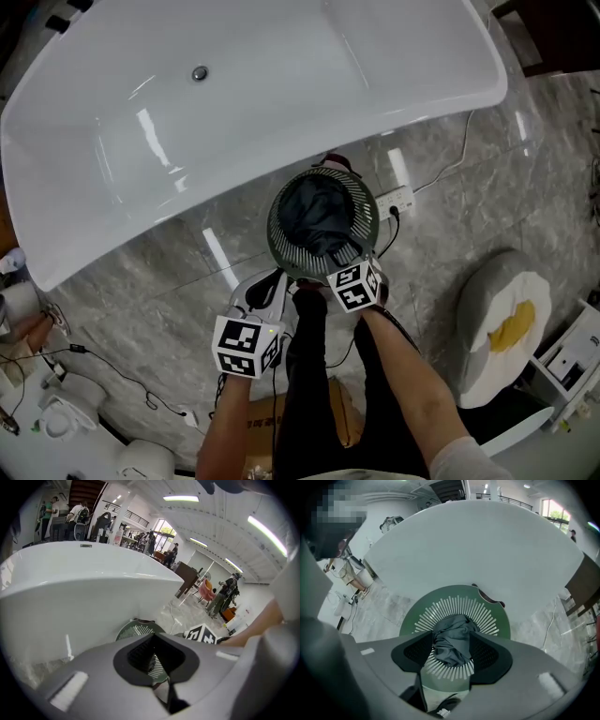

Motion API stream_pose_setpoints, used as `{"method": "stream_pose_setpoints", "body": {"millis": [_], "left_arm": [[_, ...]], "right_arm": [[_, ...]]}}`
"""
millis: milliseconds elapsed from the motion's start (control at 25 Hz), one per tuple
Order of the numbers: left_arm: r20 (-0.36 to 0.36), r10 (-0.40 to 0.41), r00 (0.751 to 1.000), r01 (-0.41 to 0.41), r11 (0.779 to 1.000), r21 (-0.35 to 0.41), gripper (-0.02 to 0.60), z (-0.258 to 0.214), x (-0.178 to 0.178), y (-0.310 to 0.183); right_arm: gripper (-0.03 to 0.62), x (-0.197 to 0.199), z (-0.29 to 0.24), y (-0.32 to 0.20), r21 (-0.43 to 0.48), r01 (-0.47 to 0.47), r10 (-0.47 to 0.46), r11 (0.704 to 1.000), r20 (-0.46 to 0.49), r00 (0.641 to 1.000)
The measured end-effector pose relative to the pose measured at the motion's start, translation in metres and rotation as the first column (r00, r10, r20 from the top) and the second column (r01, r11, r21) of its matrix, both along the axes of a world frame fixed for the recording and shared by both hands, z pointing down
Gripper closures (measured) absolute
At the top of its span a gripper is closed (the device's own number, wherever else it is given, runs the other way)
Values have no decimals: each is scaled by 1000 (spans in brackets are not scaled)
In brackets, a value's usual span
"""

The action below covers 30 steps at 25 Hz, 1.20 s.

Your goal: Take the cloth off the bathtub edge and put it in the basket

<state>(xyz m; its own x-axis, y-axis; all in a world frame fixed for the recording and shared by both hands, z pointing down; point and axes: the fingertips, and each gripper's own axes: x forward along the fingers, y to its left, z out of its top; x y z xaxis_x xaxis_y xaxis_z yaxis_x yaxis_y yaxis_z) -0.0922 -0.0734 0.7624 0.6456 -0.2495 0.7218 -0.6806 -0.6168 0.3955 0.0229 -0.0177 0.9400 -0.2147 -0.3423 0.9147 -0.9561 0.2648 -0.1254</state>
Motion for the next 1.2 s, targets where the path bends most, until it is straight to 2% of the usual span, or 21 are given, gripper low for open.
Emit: {"method": "stream_pose_setpoints", "body": {"millis": [200,440,720,880,1040,1200], "left_arm": [[12,-92,996,92,996,16,525,-15,-3,9],[18,-197,980,197,980,19,524,-36,7,37],[45,-266,963,265,964,22,525,-42,22,72],[62,-300,952,300,954,17,525,-55,33,95],[54,-366,929,365,930,35,525,-97,35,116],[29,-420,907,418,907,55,524,-148,37,144]], "right_arm": [[372,4,-26,14,26,72,-72,997,4,997],[372,14,-76,31,62,139,-141,988,40,989],[372,35,-147,43,110,57,-74,992,162,984],[372,51,-182,56,96,-27,-2,995,284,959],[372,59,-226,77,137,24,-64,990,291,955],[372,67,-283,98,191,12,-71,982,307,949]]}}
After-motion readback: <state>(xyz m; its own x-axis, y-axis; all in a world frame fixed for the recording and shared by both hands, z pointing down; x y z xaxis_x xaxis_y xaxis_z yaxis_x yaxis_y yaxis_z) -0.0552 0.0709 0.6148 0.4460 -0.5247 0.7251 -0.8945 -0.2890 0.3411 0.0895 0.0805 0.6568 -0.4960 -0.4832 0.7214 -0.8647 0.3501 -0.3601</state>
